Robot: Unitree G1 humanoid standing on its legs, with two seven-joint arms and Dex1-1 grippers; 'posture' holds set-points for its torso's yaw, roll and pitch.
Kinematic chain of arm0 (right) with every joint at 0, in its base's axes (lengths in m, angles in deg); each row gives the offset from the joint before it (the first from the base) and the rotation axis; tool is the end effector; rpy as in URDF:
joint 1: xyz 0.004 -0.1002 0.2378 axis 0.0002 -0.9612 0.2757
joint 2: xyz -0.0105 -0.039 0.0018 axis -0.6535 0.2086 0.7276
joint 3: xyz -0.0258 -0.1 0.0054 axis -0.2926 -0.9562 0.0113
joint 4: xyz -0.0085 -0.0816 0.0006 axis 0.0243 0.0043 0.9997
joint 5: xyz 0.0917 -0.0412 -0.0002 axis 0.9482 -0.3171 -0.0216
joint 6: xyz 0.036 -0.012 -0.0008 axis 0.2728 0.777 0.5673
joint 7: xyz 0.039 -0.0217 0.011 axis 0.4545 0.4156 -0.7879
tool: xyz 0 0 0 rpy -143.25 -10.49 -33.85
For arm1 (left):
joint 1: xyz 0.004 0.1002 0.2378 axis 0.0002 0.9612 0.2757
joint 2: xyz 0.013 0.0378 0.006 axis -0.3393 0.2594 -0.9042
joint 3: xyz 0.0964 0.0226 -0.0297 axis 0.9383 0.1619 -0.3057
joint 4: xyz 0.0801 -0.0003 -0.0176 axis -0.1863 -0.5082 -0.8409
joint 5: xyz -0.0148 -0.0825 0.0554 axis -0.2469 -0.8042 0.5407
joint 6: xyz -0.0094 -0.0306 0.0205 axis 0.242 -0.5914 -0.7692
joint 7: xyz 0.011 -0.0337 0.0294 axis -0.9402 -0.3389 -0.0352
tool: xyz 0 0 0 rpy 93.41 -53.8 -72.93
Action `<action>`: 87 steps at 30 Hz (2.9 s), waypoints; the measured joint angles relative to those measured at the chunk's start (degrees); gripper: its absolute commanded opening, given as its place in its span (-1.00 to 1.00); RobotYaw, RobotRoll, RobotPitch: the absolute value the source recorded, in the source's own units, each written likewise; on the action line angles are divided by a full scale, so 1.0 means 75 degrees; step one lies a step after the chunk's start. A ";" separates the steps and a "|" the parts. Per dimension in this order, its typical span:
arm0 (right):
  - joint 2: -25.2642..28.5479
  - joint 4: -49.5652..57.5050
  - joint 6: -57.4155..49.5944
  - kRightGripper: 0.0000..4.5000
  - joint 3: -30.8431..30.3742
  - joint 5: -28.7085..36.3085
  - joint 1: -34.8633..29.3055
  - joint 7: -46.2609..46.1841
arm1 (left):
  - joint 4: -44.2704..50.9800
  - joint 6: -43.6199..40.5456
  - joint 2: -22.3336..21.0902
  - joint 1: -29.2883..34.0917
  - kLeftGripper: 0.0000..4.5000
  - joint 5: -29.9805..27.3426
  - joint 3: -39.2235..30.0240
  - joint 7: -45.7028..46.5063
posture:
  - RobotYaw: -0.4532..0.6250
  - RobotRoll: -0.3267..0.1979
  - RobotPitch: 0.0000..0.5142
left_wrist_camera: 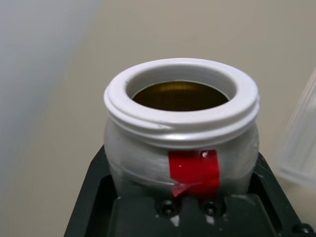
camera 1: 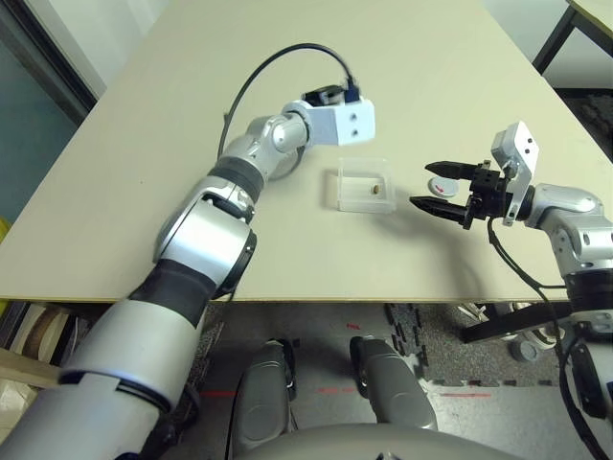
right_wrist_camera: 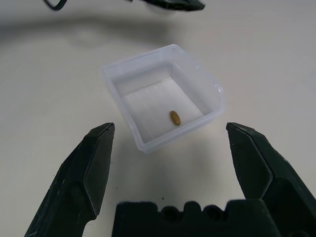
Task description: Pour the medicine from the bottle into the box.
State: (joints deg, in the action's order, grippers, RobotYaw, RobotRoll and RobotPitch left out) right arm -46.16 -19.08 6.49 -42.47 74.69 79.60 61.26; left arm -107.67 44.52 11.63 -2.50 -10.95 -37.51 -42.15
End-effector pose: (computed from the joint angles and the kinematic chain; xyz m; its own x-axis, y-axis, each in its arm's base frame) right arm 0.2894 -0.2772 0.1533 0.5366 0.8231 -0.1858 -0.8438 0.5213 -0.1275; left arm 0.3760 0.1037 0.1852 0.7639 -0.6280 -0.1487 0.5901 0.5864 0.5549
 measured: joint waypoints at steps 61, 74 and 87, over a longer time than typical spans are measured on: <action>0.0100 0.0020 -0.0125 1.00 -0.0031 -0.0156 0.0069 0.0236 | 0.0470 0.0423 0.0400 0.2045 0.99 -0.2055 -0.1979 0.0177 | -0.49 0.25 -0.36; 0.0048 -0.0303 0.0049 1.00 -0.0078 -0.0326 0.0240 0.0258 | 0.2465 0.0257 0.0240 0.3669 0.99 -0.2827 -0.2039 -0.1003 | -0.45 0.25 -0.37; -0.0042 -0.0664 0.0396 1.00 -0.0100 -0.0410 0.0332 0.0177 | 0.8641 -0.3870 -0.1470 0.7139 0.99 -0.4734 -0.1933 -0.2591 | -0.40 0.25 -0.39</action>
State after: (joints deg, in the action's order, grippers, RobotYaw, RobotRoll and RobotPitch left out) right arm -46.48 -24.06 9.46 -43.22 71.62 82.09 62.58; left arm -42.86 15.50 0.60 51.05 -46.45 -52.01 -61.58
